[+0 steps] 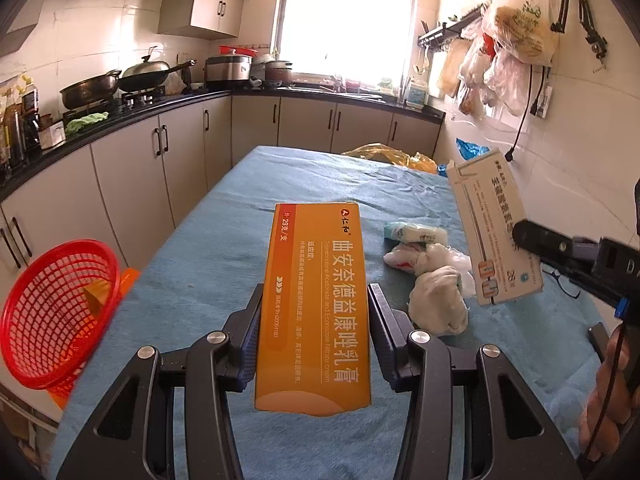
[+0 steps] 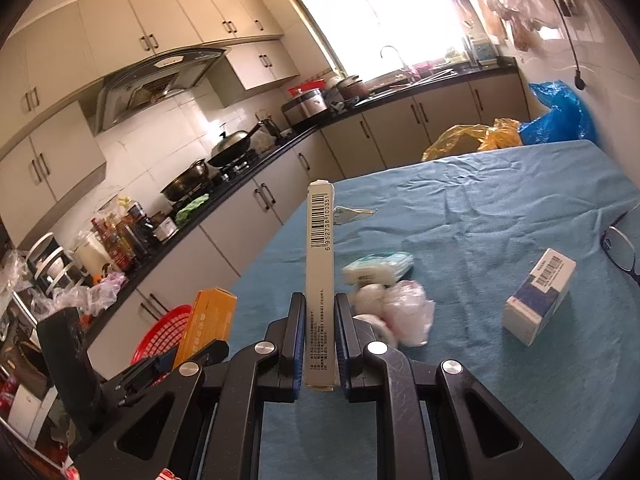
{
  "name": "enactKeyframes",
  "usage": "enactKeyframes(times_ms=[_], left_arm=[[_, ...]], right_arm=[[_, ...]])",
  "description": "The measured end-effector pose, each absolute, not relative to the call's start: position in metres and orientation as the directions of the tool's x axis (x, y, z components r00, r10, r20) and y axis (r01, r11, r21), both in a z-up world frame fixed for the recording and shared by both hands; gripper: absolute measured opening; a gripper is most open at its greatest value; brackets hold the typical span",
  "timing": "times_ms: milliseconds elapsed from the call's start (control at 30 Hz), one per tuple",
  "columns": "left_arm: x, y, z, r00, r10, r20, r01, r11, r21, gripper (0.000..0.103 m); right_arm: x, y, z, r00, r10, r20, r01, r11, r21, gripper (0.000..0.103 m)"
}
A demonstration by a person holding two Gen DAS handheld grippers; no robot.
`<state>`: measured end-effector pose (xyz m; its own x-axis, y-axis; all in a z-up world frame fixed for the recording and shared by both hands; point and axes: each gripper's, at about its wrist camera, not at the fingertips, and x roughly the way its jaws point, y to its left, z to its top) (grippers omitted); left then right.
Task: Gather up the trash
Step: 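Carry the orange box and white box over the red basket with both grippers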
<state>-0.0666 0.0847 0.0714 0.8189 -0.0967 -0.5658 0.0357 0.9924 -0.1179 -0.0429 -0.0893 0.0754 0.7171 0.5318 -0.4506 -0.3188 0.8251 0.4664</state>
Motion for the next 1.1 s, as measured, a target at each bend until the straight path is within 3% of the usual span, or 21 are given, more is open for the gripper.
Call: enactKeyframes(times_ms=[567, 1100], left_arm=[[-0.104, 0.197, 0.091, 0.843, 0.038, -0.536, -0.151, 0.974, -0.168, 0.047], [-0.121, 0.302, 0.072, 0.814, 0.135, -0.565, -0.312, 0.922, -0.229, 0.047]], right_arm=[[-0.046, 0.021, 0.085, 0.550, 0.670, -0.499, -0.458, 0.742, 0.490, 0.015], [-0.022, 0.136, 0.090, 0.415, 0.727, -0.547, -0.568, 0.677, 0.469, 0.015]])
